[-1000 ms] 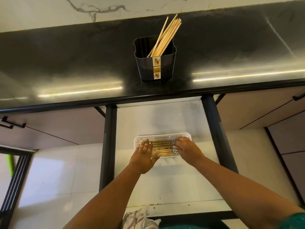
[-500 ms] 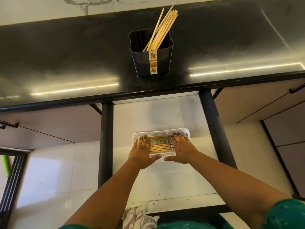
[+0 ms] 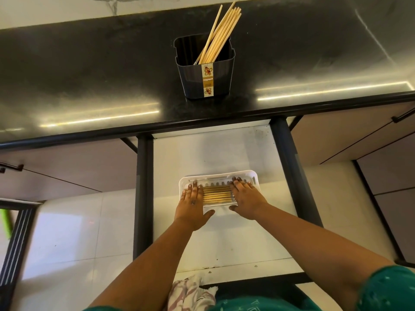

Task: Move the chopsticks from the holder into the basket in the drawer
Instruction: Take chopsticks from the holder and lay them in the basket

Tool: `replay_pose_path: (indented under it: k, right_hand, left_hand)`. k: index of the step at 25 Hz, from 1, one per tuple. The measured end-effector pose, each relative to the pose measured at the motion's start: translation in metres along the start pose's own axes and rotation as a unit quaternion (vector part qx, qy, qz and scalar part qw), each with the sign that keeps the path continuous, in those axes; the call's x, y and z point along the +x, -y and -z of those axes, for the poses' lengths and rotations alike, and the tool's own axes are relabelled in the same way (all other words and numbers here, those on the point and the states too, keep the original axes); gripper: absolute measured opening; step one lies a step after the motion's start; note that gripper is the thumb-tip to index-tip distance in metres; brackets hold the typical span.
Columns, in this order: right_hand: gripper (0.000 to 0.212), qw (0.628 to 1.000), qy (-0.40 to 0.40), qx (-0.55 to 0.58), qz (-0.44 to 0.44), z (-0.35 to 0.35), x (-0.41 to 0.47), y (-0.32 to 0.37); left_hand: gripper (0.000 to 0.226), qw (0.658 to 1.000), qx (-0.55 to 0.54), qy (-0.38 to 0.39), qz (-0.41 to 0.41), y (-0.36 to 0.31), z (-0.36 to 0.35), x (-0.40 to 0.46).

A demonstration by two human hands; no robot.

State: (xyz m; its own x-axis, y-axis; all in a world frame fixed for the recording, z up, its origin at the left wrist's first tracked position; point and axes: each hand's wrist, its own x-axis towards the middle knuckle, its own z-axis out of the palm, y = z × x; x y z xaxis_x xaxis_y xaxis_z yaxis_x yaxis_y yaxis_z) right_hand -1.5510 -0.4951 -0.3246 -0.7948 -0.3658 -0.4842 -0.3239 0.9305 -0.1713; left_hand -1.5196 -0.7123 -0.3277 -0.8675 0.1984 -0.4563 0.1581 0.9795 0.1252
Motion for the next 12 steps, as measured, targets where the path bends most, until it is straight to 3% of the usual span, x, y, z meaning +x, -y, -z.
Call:
replay_pose_path:
  k: [4, 12]
  right_hand:
    - [0.075, 1.000, 0.020, 0.006, -0.002, 0.000, -0.001, -0.001]
    - [0.089, 0.997, 0.026, 0.076, 0.005, 0.018, -0.021, 0.001]
  left_hand:
    - [0.094, 0.997, -0.006, 0.074, 0.013, 0.000, 0.003, 0.008]
    - [0.087, 1.000, -0.008, 0.023, 0.008, -0.008, 0.012, -0.005]
